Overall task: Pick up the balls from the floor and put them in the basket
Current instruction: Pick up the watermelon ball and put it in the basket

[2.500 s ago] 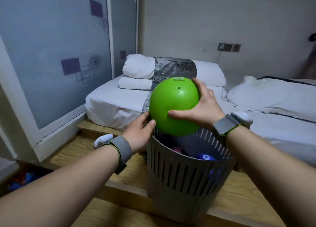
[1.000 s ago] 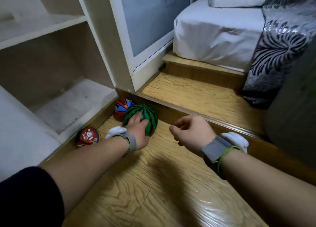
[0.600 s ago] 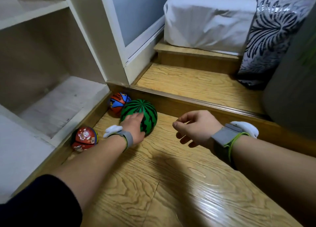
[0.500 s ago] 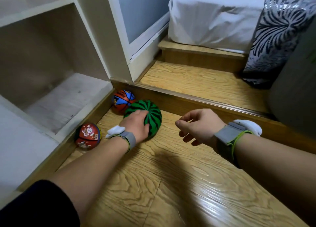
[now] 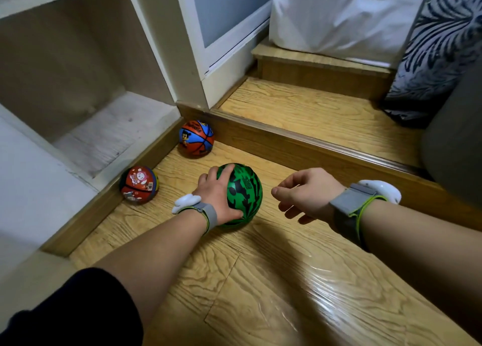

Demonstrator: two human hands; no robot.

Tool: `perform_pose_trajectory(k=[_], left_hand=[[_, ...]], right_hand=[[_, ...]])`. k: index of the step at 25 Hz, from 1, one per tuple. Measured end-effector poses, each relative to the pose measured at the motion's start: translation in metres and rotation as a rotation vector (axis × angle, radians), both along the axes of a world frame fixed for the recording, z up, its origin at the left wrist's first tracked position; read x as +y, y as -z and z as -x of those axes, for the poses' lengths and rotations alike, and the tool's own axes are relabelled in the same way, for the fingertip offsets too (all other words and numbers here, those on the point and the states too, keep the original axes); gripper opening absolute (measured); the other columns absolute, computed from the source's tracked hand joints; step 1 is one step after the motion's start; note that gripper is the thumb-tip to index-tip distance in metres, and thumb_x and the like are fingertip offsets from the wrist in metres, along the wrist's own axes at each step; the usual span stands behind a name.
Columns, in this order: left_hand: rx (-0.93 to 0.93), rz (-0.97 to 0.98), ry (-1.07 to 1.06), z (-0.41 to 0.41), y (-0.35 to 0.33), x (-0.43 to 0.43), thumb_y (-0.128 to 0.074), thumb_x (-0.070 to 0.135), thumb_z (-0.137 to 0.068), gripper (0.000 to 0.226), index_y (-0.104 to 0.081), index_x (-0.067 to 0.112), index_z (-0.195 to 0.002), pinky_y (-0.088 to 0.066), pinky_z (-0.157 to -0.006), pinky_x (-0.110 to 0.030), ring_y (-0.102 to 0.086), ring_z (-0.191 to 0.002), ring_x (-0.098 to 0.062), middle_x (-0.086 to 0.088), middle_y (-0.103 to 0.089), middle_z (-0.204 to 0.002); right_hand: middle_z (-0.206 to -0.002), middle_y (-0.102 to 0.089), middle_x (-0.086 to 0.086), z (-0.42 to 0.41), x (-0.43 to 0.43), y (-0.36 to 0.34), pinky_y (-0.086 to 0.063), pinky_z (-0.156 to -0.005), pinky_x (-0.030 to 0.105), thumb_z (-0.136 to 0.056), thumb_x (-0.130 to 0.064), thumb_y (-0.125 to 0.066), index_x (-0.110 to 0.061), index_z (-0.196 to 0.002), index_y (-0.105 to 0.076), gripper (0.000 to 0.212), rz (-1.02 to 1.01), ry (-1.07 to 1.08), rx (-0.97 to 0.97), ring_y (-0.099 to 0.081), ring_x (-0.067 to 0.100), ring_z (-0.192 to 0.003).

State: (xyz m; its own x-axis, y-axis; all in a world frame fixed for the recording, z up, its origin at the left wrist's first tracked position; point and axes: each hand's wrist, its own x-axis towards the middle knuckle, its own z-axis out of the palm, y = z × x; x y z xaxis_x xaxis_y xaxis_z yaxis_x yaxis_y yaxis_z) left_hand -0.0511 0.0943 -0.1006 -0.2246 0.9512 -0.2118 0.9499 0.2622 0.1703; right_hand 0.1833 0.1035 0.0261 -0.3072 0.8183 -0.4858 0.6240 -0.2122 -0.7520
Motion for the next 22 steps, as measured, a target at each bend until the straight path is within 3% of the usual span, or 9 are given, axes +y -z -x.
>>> perform_pose_trajectory(k=[4, 7, 10, 13, 16, 20, 22], left_hand=[[-0.112, -0.127, 0.062, -0.019, -0.02, -0.001, -0.082, 0.057, -0.054, 0.119, -0.013, 0.044, -0.151, -0.048, -0.103, -0.045, -0.043, -0.132, -0.03, 0.0, -0.038, -0.143], [-0.28, -0.209, 0.101, -0.046, -0.053, -0.002, -0.085, 0.058, -0.053, 0.122, -0.016, 0.046, -0.152, -0.046, -0.108, -0.04, -0.046, -0.134, -0.021, 0.005, -0.04, -0.145], [-0.398, -0.294, 0.121, -0.073, -0.086, 0.003, -0.088, 0.054, -0.053, 0.12, -0.021, 0.045, -0.152, -0.046, -0.11, -0.037, -0.048, -0.133, -0.014, 0.008, -0.045, -0.146], [-0.49, -0.36, 0.124, -0.098, -0.119, 0.017, -0.087, 0.061, -0.048, 0.12, -0.024, 0.046, -0.15, -0.046, -0.11, -0.038, -0.052, -0.132, -0.013, 0.007, -0.05, -0.145], [-0.563, -0.371, 0.165, -0.121, -0.16, 0.029, -0.09, 0.061, -0.048, 0.122, -0.026, 0.046, -0.151, -0.045, -0.112, -0.036, -0.054, -0.131, -0.009, 0.009, -0.052, -0.145], [-0.607, -0.425, 0.244, -0.154, -0.21, 0.045, -0.095, 0.053, -0.047, 0.129, -0.026, 0.037, -0.155, -0.041, -0.115, -0.034, -0.05, -0.134, -0.007, 0.006, -0.049, -0.148], [-0.643, -0.465, 0.279, -0.172, -0.236, 0.059, -0.094, 0.061, -0.041, 0.136, -0.023, 0.04, -0.155, -0.04, -0.117, -0.037, -0.047, -0.138, -0.008, 0.005, -0.045, -0.151]], right_hand=[[-0.102, -0.078, 0.012, -0.016, 0.012, 0.001, -0.066, -0.075, 0.048, -0.089, -0.036, -0.077, -0.013, -0.114, -0.072, 0.034, -0.076, -0.026, -0.072, -0.077, 0.031, -0.091], [-0.139, -0.063, 0.008, -0.028, 0.031, -0.008, -0.062, -0.084, 0.038, -0.079, -0.047, -0.083, -0.021, -0.145, -0.054, 0.076, -0.182, -0.065, -0.094, -0.07, 0.029, -0.114], [-0.154, -0.05, 0.002, -0.042, 0.048, -0.024, -0.05, -0.07, 0.023, -0.068, -0.056, -0.089, -0.026, -0.158, -0.034, 0.11, -0.165, -0.067, -0.037, -0.062, 0.021, -0.114], [-0.15, -0.051, -0.005, -0.069, 0.061, -0.043, -0.056, -0.085, 0.04, -0.06, -0.056, -0.092, -0.035, -0.16, -0.027, 0.122, -0.046, 0.002, 0.09, -0.058, 0.022, -0.115], [-0.146, -0.056, -0.009, -0.099, 0.076, -0.061, -0.056, -0.089, 0.053, -0.04, -0.061, -0.097, -0.044, -0.157, -0.025, 0.139, 0.037, 0.084, 0.243, -0.063, 0.026, -0.118], [-0.126, -0.071, -0.006, -0.131, 0.088, -0.098, -0.062, -0.088, 0.039, -0.043, -0.047, -0.102, -0.031, -0.146, -0.046, 0.119, -0.107, 0.166, 0.36, -0.073, 0.014, -0.105], [-0.114, -0.074, -0.008, -0.15, 0.091, -0.129, -0.06, -0.077, 0.017, -0.051, -0.037, -0.102, -0.025, -0.137, -0.054, 0.099, -0.233, 0.203, 0.386, -0.073, -0.001, -0.091]])
